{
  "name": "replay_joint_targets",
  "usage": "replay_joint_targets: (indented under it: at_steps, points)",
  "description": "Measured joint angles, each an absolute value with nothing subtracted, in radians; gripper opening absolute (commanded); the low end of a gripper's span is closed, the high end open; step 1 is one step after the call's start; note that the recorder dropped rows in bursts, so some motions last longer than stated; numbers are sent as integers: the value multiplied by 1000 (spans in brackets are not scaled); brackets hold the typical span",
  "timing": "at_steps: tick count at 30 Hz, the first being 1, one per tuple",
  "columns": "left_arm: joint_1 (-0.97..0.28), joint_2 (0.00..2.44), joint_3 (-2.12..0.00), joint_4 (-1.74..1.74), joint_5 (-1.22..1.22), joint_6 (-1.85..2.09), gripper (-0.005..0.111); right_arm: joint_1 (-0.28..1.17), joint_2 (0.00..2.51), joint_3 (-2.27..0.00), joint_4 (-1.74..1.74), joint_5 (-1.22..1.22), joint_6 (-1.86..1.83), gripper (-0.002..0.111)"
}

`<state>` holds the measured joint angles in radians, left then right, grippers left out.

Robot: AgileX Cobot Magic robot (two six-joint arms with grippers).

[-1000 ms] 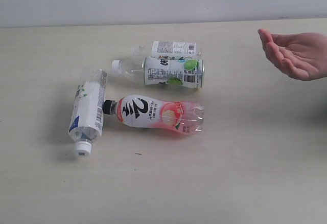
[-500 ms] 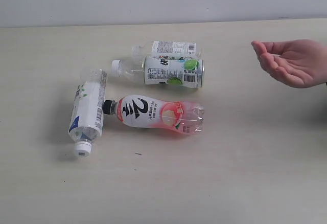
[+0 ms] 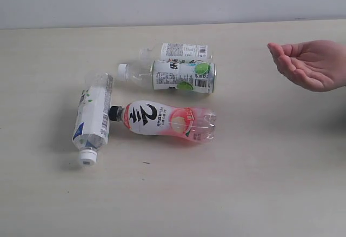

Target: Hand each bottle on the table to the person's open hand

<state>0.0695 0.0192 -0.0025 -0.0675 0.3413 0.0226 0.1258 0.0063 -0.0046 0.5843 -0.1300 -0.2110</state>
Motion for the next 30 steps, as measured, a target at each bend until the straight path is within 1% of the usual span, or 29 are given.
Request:
replay_joint_targets:
  at_steps: [3, 9, 12, 17, 19, 21, 25, 30]
  points:
    - [70, 19, -2, -68, 341, 23, 0, 126, 6, -5, 612, -193, -158, 0]
    - [70, 19, -2, -69, 341, 23, 0, 126, 19, -23, 546, -413, -62, 0]
    - [70, 19, -2, -69, 341, 23, 0, 126, 99, -118, 535, -453, 0, 0]
    - [70, 19, -2, -69, 341, 23, 0, 126, 382, -380, 458, -426, 25, 0]
    - [70, 19, -2, -69, 341, 23, 0, 126, 537, -511, 392, -332, 27, 0]
    - [70, 19, -2, -69, 341, 23, 0, 126, 687, -651, 344, -177, 26, 0]
    - [70, 19, -2, -69, 341, 23, 0, 126, 1019, -970, 269, 192, -36, 0]
    - [70, 19, -2, -69, 341, 23, 0, 155, 1377, -1306, 259, 721, -320, 0]
